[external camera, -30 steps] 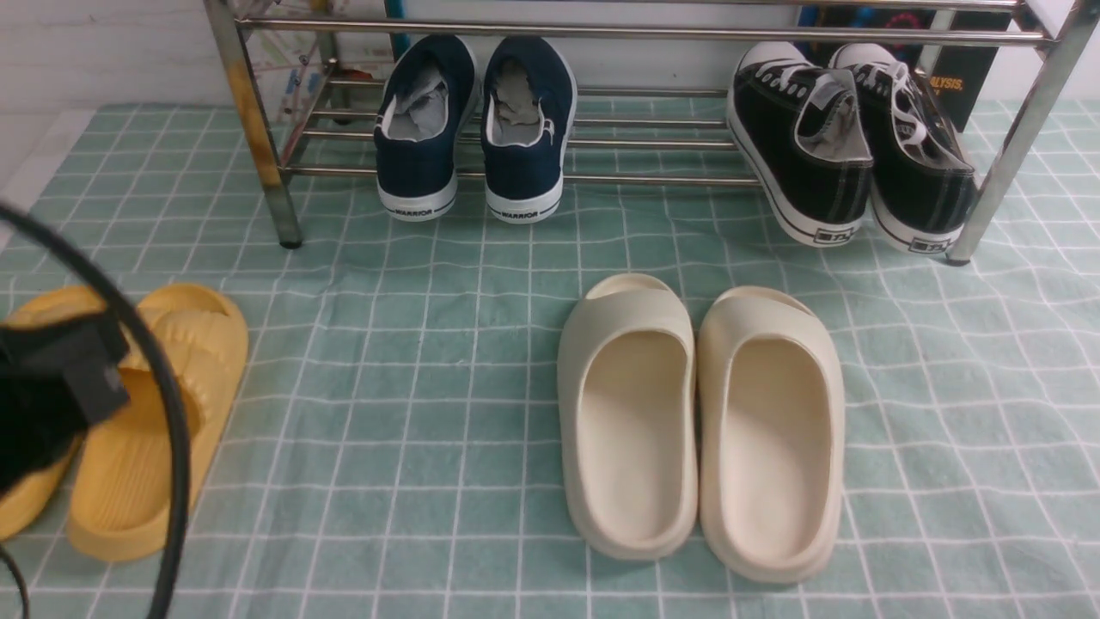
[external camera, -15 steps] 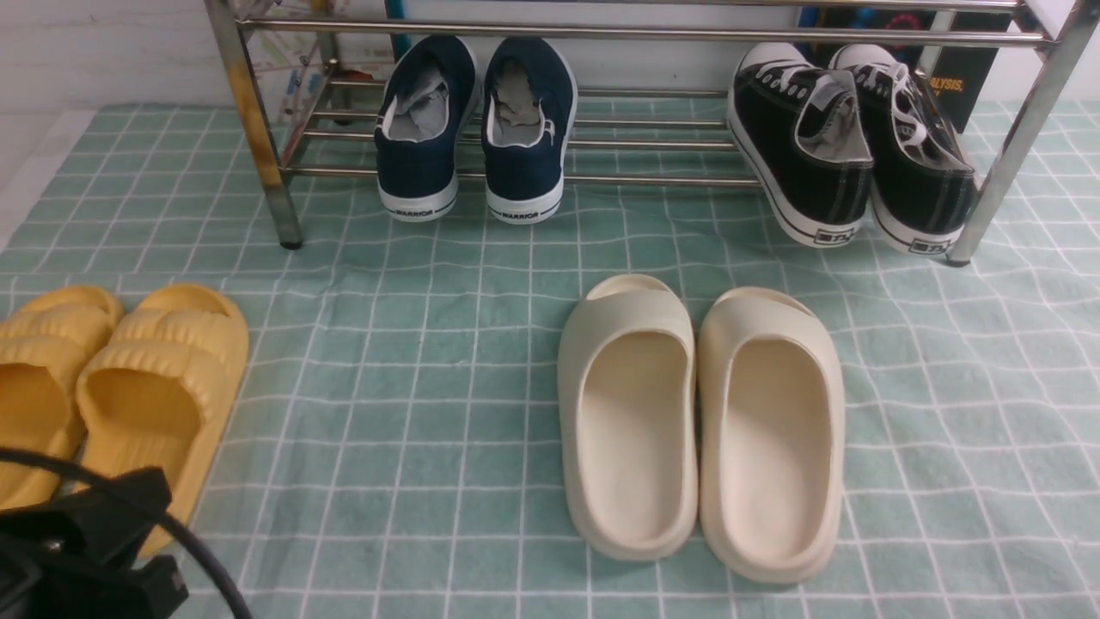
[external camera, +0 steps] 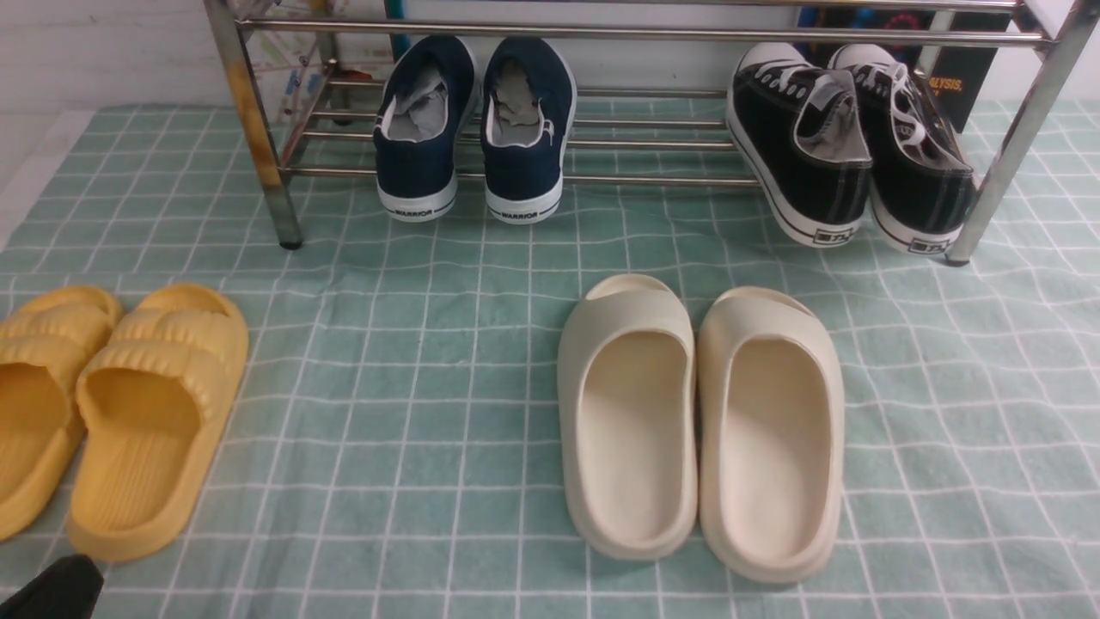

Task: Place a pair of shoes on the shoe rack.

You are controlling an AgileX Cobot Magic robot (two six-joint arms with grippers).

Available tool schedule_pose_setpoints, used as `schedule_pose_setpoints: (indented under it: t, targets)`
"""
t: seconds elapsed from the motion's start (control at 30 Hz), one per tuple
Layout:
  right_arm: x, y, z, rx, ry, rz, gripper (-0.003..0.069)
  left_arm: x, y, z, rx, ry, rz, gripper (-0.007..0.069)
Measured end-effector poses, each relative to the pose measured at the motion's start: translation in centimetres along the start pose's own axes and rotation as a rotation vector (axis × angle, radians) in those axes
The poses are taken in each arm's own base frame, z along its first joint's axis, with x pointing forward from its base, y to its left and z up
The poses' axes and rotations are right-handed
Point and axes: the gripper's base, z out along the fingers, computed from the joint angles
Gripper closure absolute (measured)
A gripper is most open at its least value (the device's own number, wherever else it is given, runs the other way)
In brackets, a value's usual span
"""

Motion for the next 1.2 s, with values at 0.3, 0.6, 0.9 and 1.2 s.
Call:
schedule_pose_setpoints:
  t: [0.3,0.6,0.9,1.2]
  targets:
    - [0.0,0.0,0.0,0.000,0.000,0.000,0.0419,1.3,0.0,0.0,0.001,0.130,0.043,0.0587]
    - [0.0,0.0,0.0,0.000,0.000,0.000,0.0419,1.3,0.0,0.0,0.002,0.134,0.047,0.0585]
    - [0.0,0.0,0.0,0.000,0.000,0.000,0.0419,1.3,0.0,0.0,0.003,0.134,0.047,0.0572]
    - [0.0,0.0,0.0,0.000,0.000,0.000,0.0419,1.3,0.0,0.0,0.003,0.134,0.047,0.0564]
